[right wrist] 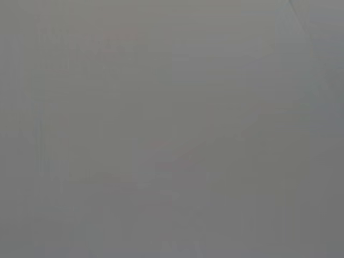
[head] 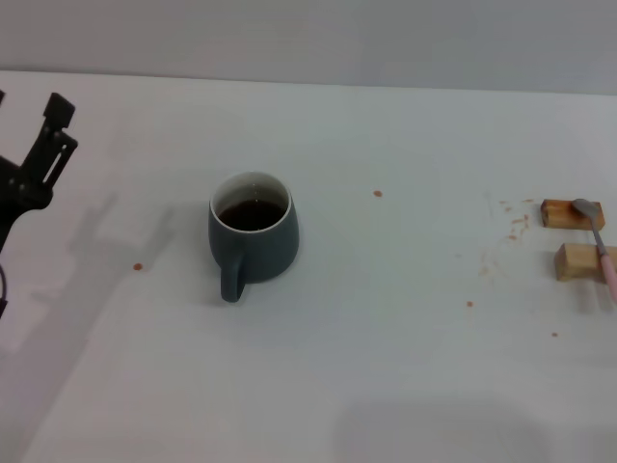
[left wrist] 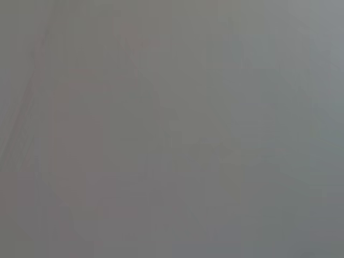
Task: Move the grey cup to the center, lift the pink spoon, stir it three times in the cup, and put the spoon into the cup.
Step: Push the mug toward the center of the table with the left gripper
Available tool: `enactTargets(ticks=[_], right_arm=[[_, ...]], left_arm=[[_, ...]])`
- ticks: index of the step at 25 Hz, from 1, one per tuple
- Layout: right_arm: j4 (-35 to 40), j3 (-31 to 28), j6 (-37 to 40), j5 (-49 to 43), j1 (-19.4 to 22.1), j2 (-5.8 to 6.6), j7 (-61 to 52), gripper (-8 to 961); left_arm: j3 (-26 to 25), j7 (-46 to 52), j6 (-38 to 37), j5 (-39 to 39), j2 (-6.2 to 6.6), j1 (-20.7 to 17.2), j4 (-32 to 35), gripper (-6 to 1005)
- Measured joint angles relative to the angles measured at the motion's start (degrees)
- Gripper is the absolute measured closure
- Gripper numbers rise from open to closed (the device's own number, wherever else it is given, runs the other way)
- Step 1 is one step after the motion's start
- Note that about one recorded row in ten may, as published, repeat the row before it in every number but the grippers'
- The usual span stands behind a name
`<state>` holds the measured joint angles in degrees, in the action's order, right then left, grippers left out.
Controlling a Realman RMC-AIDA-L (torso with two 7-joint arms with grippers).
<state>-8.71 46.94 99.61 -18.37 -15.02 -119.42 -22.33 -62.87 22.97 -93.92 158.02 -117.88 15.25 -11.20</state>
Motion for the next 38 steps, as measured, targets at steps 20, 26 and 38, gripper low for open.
enactTargets(ticks=[20, 26, 38], right_arm=[[0.3, 0.0, -0.1, 0.0, -0.1, 0.16, -0.5, 344], [0.2, 0.0, -0.2, -0.1, -0.1, 0.16, -0.8, 344], [0.1, 0.1, -0.4, -1.6, 0.0, 0.15, -2.1, 344]], left_arm=[[1.8, 9.8, 23.2, 7.4, 3.24, 9.7, 0.7, 189], [5.7, 12.6, 26.7, 7.5, 4.64, 10.8, 0.7, 255], [8.7, 14.2, 31.1, 7.5, 5.93, 11.4, 0.8, 645]])
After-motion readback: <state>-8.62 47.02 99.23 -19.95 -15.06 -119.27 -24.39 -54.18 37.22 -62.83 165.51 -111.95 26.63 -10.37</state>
